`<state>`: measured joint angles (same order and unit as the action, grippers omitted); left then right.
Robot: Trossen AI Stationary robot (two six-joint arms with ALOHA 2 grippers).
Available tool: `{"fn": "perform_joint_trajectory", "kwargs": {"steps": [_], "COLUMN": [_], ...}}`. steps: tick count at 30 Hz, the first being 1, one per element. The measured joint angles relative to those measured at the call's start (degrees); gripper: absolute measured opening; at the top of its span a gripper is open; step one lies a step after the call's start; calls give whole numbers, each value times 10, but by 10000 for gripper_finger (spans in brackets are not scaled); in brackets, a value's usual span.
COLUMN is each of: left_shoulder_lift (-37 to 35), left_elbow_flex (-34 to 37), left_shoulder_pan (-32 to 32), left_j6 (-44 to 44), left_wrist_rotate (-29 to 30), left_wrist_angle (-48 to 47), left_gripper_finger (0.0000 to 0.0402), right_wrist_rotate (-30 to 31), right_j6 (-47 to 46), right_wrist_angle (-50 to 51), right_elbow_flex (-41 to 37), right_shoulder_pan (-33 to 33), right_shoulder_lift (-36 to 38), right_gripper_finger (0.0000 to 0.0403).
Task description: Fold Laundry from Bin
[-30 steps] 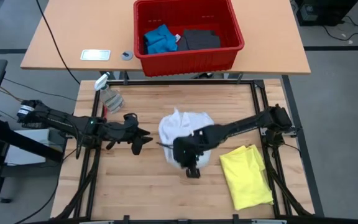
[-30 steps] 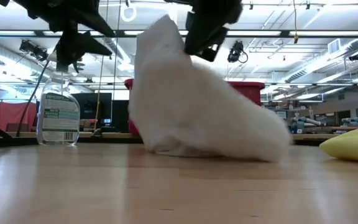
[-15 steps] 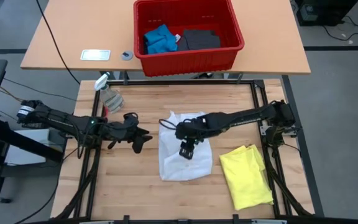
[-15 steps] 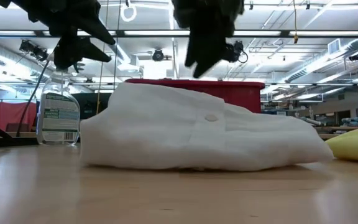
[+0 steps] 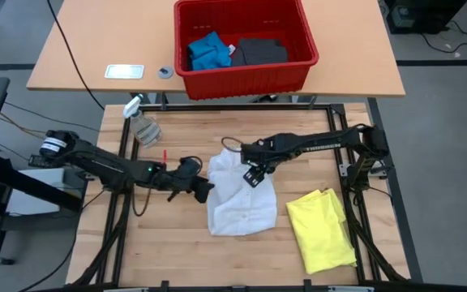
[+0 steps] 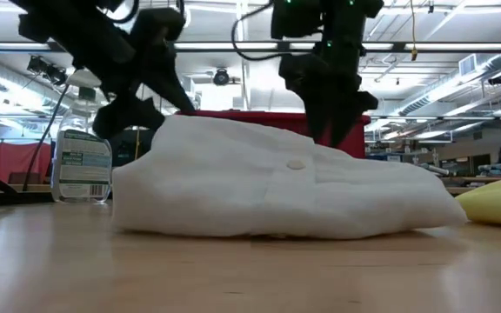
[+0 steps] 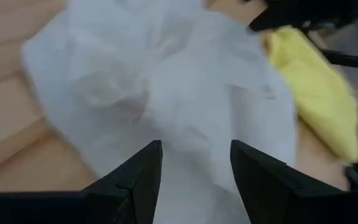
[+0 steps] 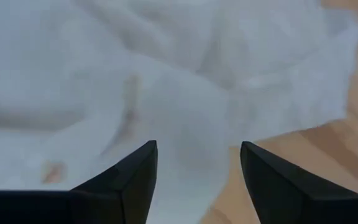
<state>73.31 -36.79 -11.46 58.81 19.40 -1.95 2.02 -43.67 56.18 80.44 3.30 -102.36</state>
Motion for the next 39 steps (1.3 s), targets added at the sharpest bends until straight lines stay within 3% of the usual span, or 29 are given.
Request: {"fn": "perform_joint_trajectory", "kwargs": {"steps": [3, 8, 12, 15, 18, 20, 21, 27, 33, 39], "left_shoulder_lift": [25, 68, 90, 100, 100, 95, 89, 18, -77, -109], "left_elbow_flex": [0, 0, 0, 0, 0, 0, 0, 0, -10, -48], "left_shoulder_pan": [16, 40, 50, 55, 62, 69, 72, 62, -3, -102], "left_j6": [7, -96, -130, -132, -136, -140, -145, -178, -223, -237], "left_wrist_rotate": [-1, -25, -64, -66, -75, -93, -104, -125, -141, -235], "left_wrist_angle": [9, 111, 181, 188, 182, 185, 188, 222, 214, 215], "left_gripper_finger": [199, 193, 163, 105, 31, 11, 10, 3, 2, 1], "right_wrist_rotate": [-6, -114, -115, -94, -94, -102, -105, -91, -74, -134], "right_j6": [1, 5, -12, 10, 52, 82, 98, 141, 199, 88], "right_wrist_angle": [-13, -128, -172, -176, -175, -177, -175, -170, -179, -190], "right_elbow_flex": [-29, -96, -129, -131, -122, -109, -100, -44, 7, 15], "right_shoulder_pan": [17, 33, 30, 24, 24, 23, 23, 12, -35, -122], "right_shoulder_lift": [10, 9, 9, 9, 9, 9, 10, 56, 135, 182], "right_gripper_finger": [243, 247, 228, 179, 95, 31, 17, 7, 5, 2]}}
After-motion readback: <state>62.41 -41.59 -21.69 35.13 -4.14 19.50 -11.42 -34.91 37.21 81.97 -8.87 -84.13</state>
